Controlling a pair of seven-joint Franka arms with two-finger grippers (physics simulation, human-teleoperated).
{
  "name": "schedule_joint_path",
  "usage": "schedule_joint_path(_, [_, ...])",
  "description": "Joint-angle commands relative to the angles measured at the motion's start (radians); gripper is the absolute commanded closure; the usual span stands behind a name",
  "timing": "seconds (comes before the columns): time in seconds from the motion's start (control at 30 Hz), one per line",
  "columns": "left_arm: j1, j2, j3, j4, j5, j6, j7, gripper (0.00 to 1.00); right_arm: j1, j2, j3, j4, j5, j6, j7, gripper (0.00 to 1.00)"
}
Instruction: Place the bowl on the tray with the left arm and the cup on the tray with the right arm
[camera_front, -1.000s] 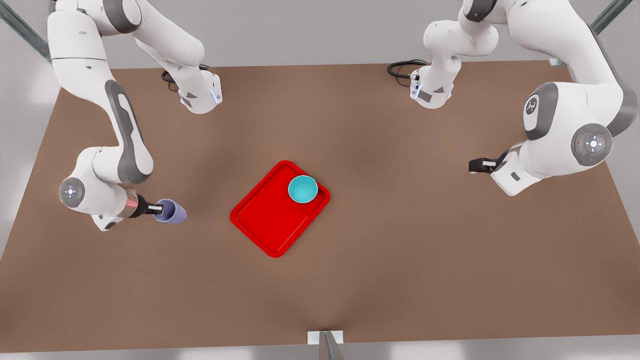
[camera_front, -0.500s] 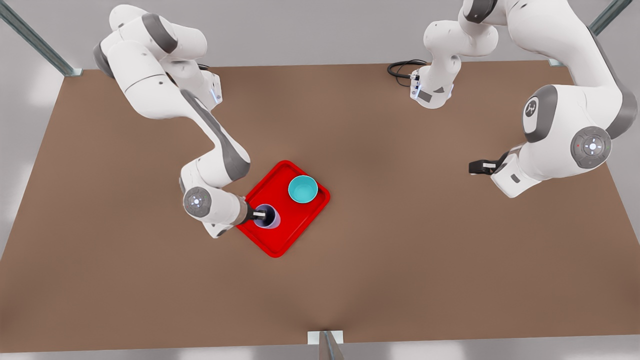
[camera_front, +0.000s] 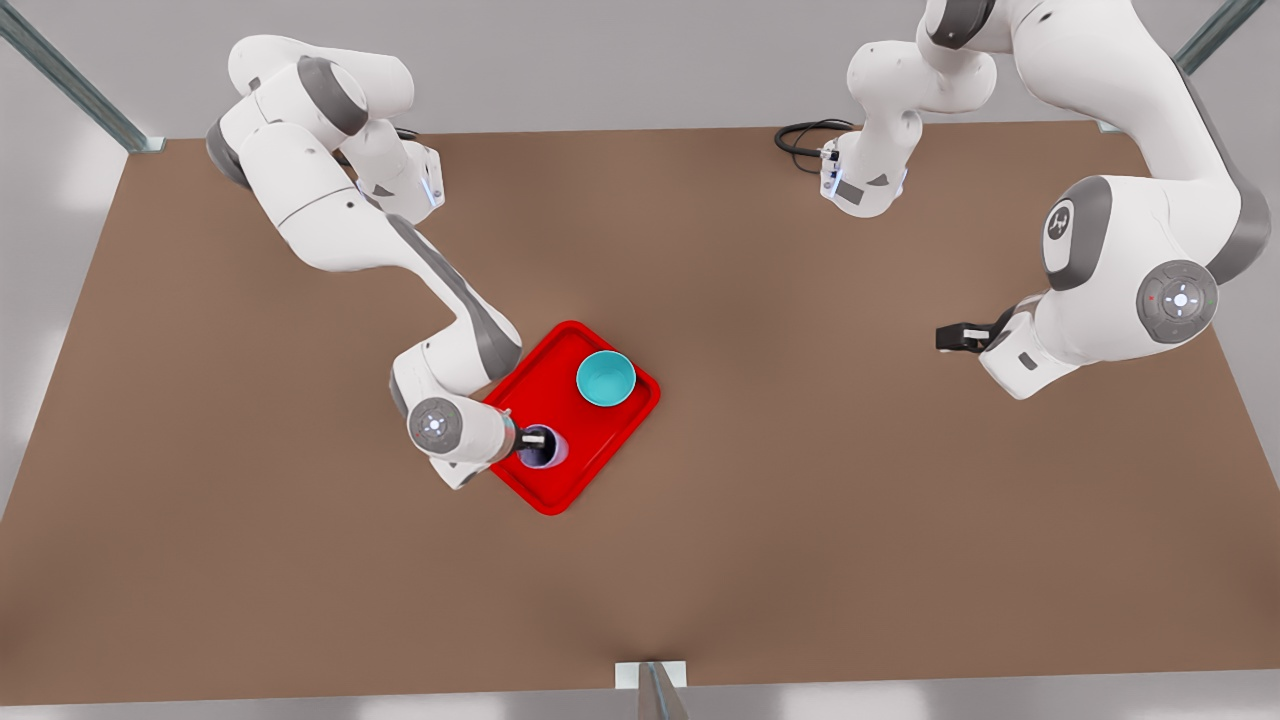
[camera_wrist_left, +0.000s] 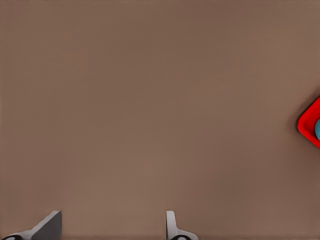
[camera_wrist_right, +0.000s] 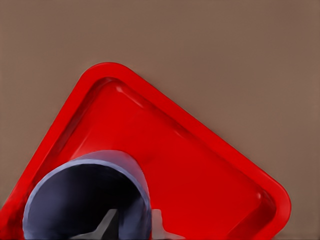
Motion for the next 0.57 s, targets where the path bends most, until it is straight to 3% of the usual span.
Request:
schedule_joint_path(0.0, [-0.001, 0.000, 0.000, 0.000, 0.001, 0.000, 0.000, 0.00, 0.000, 0.000, 0.000, -0.003, 0.000, 0.000, 0.000, 0.00])
schedule_joint_path(0.23, [0.001, 0.008, 0.000, 0.000, 0.001, 0.001, 0.000, 0.00, 0.015, -0.006, 0.000, 0.008, 0.006, 0.009, 0.001, 0.00])
schedule_joint_path(0.27, [-0.001, 0.008, 0.000, 0.000, 0.000, 0.001, 0.000, 0.00, -0.023, -0.051, 0.000, 0.013, 0.010, -0.006, 0.000, 0.00])
schedule_joint_path(0.37, [-0.001, 0.008, 0.000, 0.005, 0.000, -0.002, 0.000, 0.00, -0.227, -0.374, -0.001, -0.001, 0.008, -0.164, -0.074, 0.00])
schedule_joint_path(0.4, [-0.001, 0.008, 0.000, 0.005, -0.002, -0.006, -0.003, 0.00, -0.227, -0.448, -0.055, -0.007, 0.008, -0.282, -0.117, 0.00])
schedule_joint_path(0.47, [-0.001, 0.008, 0.000, 0.005, -0.002, -0.008, -0.003, 0.00, -0.121, -0.561, -0.288, -0.029, 0.063, -0.448, -0.361, 0.00])
schedule_joint_path(0.53, [-0.001, 0.008, 0.000, 0.005, -0.002, -0.008, -0.005, 0.00, -0.032, -0.502, -0.434, 0.052, 0.068, -0.518, -0.448, 0.00])
